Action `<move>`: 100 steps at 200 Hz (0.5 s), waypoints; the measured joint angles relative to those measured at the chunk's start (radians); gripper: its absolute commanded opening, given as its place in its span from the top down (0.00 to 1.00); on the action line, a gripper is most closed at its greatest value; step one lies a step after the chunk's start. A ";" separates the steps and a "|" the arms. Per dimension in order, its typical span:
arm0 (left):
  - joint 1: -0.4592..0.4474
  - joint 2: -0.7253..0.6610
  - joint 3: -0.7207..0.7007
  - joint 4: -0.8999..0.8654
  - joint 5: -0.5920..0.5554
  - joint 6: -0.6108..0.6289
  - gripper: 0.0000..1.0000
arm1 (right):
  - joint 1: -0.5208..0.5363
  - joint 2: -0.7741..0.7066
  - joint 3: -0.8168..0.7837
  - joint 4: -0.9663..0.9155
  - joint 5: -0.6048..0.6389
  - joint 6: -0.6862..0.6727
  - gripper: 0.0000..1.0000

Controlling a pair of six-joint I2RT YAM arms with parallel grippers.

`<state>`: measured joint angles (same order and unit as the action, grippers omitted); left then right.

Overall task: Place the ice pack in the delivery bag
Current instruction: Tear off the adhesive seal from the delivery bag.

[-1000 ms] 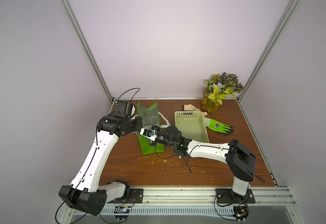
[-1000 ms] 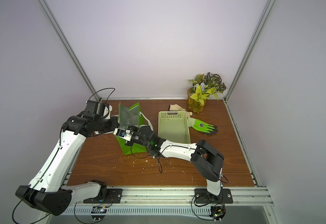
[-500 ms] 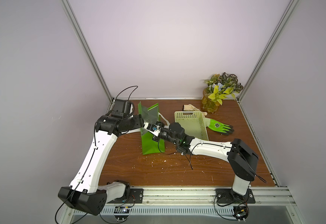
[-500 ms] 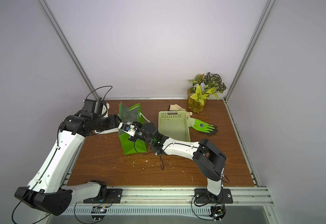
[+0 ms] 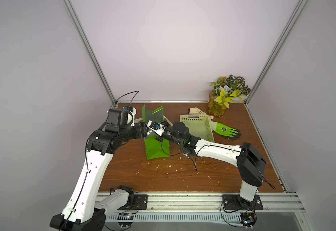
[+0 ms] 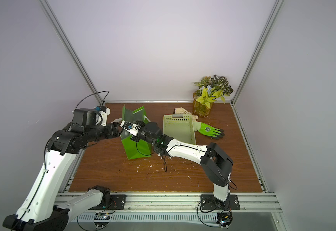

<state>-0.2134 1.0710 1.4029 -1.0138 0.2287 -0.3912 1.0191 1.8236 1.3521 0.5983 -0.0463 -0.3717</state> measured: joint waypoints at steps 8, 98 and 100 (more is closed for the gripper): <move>0.000 0.003 -0.014 -0.001 0.010 0.009 0.31 | -0.002 0.000 0.008 -0.006 0.006 0.000 1.00; 0.000 0.027 -0.078 -0.001 -0.058 0.074 0.69 | -0.052 0.019 0.114 -0.134 0.103 0.002 1.00; 0.000 0.026 -0.079 -0.001 -0.064 0.073 0.69 | -0.053 0.019 0.116 -0.135 0.103 0.002 1.00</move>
<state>-0.2134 1.0973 1.3243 -1.0149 0.1646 -0.3180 0.9665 1.8427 1.4677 0.4629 0.0570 -0.3698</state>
